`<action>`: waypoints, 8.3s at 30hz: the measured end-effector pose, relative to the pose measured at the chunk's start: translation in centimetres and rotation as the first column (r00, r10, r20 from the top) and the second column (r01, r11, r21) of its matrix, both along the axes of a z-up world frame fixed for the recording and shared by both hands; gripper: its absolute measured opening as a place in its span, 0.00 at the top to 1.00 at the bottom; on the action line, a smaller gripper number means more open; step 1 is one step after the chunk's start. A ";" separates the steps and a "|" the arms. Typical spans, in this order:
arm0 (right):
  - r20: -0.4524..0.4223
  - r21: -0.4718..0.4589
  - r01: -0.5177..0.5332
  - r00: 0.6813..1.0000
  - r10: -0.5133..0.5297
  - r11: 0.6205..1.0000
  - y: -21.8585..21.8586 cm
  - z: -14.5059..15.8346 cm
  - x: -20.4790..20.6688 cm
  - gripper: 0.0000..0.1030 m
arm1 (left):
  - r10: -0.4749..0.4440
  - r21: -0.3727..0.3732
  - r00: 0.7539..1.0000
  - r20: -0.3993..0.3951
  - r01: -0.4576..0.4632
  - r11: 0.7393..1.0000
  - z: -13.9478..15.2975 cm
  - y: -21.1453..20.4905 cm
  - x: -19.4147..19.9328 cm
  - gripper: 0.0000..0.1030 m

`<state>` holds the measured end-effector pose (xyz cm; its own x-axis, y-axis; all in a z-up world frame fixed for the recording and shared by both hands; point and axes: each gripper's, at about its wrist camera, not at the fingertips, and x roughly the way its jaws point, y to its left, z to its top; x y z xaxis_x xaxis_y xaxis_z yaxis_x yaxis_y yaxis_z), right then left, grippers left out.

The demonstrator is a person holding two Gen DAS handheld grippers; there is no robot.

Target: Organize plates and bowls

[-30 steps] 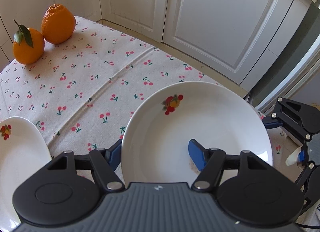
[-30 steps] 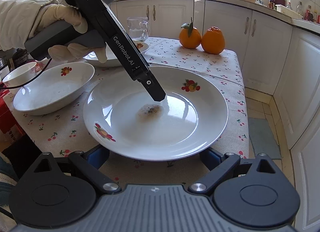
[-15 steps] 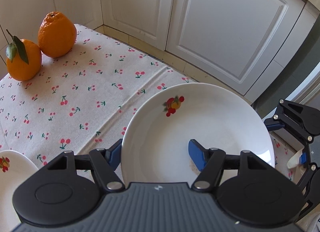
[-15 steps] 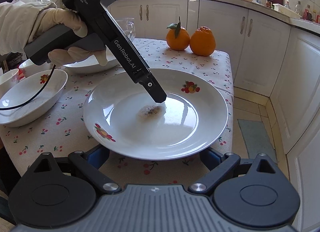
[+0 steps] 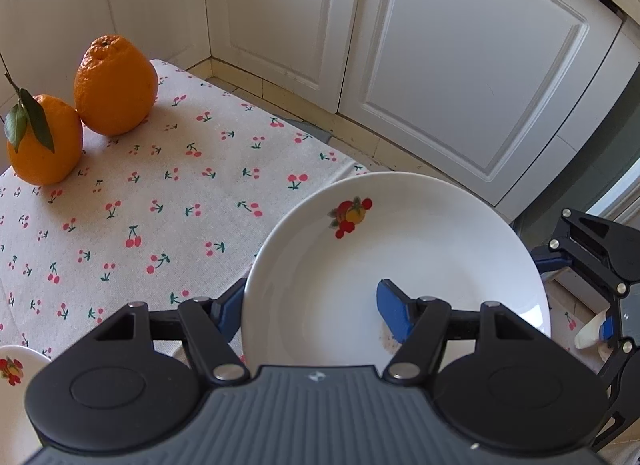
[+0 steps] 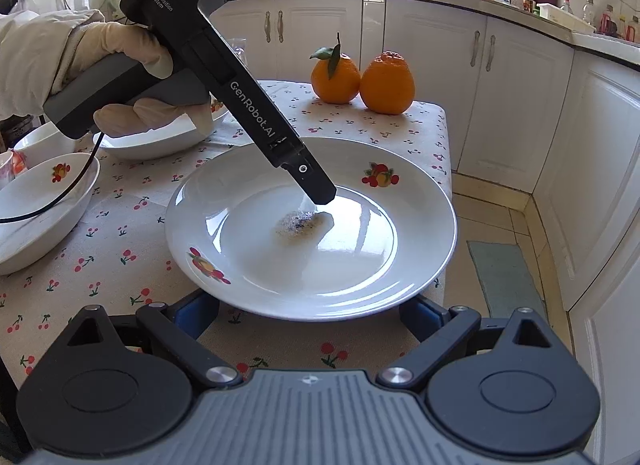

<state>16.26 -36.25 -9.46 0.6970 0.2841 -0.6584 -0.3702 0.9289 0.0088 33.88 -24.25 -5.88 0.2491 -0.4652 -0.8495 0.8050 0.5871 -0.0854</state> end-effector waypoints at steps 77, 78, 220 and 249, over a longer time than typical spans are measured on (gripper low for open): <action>0.084 -0.008 -0.118 0.989 0.119 0.993 11.8 4.1 -11.9 0.00 | 0.369 -0.081 0.891 0.266 -0.360 0.929 4.0 23.4 -24.8 0.11; 0.080 -0.011 -0.123 0.989 0.124 0.992 11.9 4.0 -11.9 0.00 | 0.368 -0.077 0.891 0.266 -0.361 0.929 3.8 23.5 -24.9 0.11; -0.275 0.229 -0.414 0.841 0.467 0.881 9.4 7.0 9.2 0.15 | 0.273 -0.114 0.944 0.187 -0.255 0.960 2.3 16.0 -20.7 0.17; -0.243 0.235 -0.159 0.945 0.216 0.959 -1.7 5.5 10.8 0.15 | 0.110 -0.116 0.976 0.187 -0.089 0.989 0.9 7.4 -14.7 0.17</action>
